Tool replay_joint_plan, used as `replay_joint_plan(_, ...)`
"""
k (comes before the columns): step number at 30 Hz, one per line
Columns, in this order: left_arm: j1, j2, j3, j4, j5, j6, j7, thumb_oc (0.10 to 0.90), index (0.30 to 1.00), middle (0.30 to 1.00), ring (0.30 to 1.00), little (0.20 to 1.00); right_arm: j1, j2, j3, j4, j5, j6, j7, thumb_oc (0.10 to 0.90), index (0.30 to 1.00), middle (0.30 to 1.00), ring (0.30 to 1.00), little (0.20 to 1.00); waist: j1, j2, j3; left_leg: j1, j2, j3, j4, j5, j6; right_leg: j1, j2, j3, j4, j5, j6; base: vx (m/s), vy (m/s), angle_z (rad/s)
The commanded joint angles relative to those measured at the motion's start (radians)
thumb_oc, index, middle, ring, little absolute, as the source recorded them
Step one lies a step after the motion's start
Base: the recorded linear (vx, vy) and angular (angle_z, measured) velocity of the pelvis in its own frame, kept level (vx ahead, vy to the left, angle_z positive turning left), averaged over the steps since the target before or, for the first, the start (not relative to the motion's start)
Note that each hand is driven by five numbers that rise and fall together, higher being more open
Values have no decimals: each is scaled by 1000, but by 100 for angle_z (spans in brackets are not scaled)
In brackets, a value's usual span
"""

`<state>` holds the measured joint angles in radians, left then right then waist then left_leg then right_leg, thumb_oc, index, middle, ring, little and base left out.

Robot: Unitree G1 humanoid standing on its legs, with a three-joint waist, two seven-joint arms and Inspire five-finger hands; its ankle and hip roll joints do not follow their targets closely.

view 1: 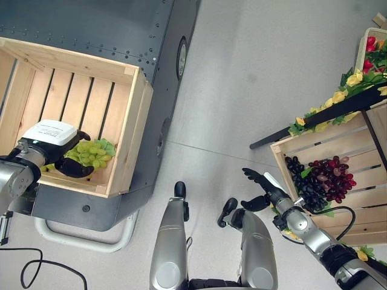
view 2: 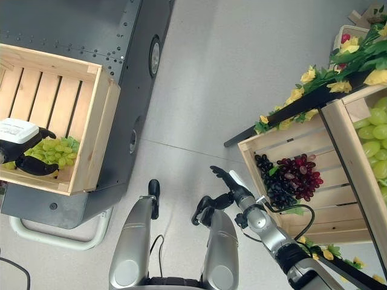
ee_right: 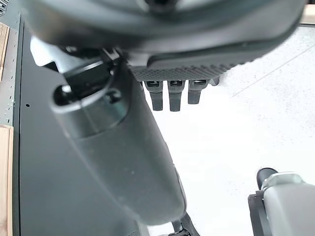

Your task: Pick up the fruits from the basket on one side to the basket on the other side

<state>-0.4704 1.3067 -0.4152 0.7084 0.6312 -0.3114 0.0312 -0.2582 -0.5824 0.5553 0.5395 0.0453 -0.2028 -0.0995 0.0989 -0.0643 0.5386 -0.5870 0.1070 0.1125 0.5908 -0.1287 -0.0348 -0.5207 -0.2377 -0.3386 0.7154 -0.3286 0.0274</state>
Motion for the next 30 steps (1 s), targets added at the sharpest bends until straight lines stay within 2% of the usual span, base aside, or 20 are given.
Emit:
replay_joint_plan(1, -23, 58, 42, 10, -29, 47, -2, 800, 900, 900, 900, 900, 28, -98, -77, -52, -4, -65, 2, 800, 900, 900, 900, 900, -3, 74, -19, 76, -47, 63, -29, -99, 67, 49, -9, -10, -99, 95, 28, 0, 0, 0)
replay_joint_plan(3, -30, 53, 36, 18, -19, 64, -25, 800, 900, 900, 900, 900, 26, -96, -77, -47, -5, -72, 3, 800, 900, 900, 900, 900, -3, 71, -19, 74, -46, 61, -30, -100, 69, 47, -8, -11, -96, 95, 28, 0, 0, 0)
replay_joint_plan(5, -33, 39, 24, 31, 2, 110, -54, 800, 900, 900, 900, 900, 21, -96, -72, -52, -2, -70, -3, 800, 900, 900, 900, 900, -3, 66, -19, 63, -45, 58, -26, -99, 68, 39, -4, -11, -93, 94, 26, 0, 0, 0)
replay_joint_plan(13, -40, 6, 8, 57, 28, 151, -113, 800, 900, 900, 900, 900, 8, -98, -73, -58, 4, -65, 5, 800, 900, 900, 900, 900, -5, 48, -19, 48, -38, 53, -36, -88, 62, 25, 4, -14, -97, 99, 23, 0, 0, 0)
replay_joint_plan(14, -38, -25, -6, 88, 45, 200, -152, 800, 900, 900, 900, 900, 4, -92, -69, -52, 2, -67, 1, 800, 900, 900, 900, 900, -7, 34, -19, 37, -34, 46, -43, -85, 63, 14, 10, -16, -98, 99, 21, 0, 0, 0)
replay_joint_plan(15, -46, -33, -17, 103, 58, 210, -156, 800, 900, 900, 900, 900, 1, -91, -66, -48, 2, -68, 0, 800, 900, 900, 900, 900, -6, 32, -19, 34, -34, 46, -45, -83, 64, 11, 11, -18, -98, 99, 20, -12, -26, 5)
replay_joint_plan(23, -90, -73, -81, 155, 92, 253, -133, 800, 900, 900, 900, 900, -28, -94, -54, -40, 20, -70, 8, 800, 900, 900, 900, 900, -12, 12, -19, -9, -25, 41, -24, -88, 65, -29, 19, -18, -79, 97, 13, -6, 1, 3)
replay_joint_plan(24, -86, -90, -85, 150, 86, 263, -104, 800, 900, 900, 900, 900, -33, -93, -54, -44, 29, -62, 2, 800, 900, 900, 900, 900, -12, 6, -19, -20, -24, 38, -24, -86, 64, -40, 23, -18, -75, 98, 11, -15, 6, 10)
replay_joint_plan(30, -83, -132, -95, 165, 71, 237, -5, 800, 900, 900, 900, 900, -38, -94, -62, -42, 51, -61, 0, 800, 900, 900, 900, 900, -19, -7, -19, -35, -20, 38, -24, -85, 66, -58, 31, -15, -70, 97, 8, -3, 3, 3)
